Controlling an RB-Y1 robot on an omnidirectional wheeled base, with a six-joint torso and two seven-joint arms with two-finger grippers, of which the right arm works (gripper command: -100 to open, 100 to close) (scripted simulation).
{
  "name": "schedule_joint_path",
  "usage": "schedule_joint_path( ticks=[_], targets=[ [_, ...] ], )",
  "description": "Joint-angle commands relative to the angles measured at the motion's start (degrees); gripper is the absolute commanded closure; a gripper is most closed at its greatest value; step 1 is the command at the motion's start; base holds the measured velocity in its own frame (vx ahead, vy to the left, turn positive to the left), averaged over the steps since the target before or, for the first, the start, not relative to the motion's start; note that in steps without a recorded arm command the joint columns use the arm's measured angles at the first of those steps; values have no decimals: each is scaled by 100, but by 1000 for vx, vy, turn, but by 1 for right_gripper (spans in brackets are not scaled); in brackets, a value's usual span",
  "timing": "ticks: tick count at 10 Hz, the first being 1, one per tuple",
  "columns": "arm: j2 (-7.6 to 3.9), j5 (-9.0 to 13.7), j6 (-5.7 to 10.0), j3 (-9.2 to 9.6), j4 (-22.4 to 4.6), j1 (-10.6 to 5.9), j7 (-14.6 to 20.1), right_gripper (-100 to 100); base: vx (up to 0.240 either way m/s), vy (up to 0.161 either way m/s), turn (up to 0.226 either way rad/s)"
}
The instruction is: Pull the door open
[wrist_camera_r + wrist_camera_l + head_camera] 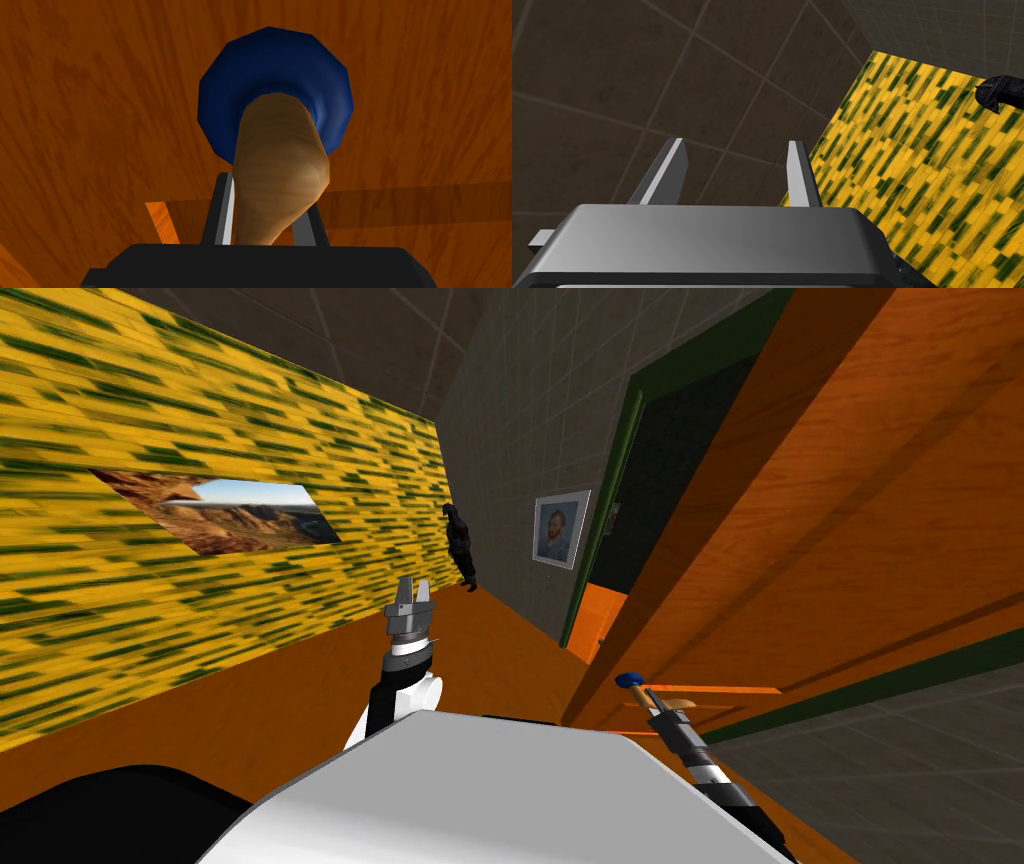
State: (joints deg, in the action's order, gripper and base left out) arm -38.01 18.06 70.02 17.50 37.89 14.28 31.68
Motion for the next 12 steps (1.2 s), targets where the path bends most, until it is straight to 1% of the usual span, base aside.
schedule_joint_path(
  ticks=[1,4,5,7,11,12],
  targets=[
    [-34,16,115,18,-6,46,7,100,-124,-35,142],
    [-59,28,224,48,-57,84,25,100,-129,-26,69],
    [-67,36,170,28,-27,82,22,100,-29,2,10],
    [-74,41,210,56,-88,67,36,100,-89,-8,130],
    [-78,43,264,86,-150,40,52,100,-118,-40,64],
    [-80,44,295,104,-186,25,61,100,-140,-32,135]
  ],
)
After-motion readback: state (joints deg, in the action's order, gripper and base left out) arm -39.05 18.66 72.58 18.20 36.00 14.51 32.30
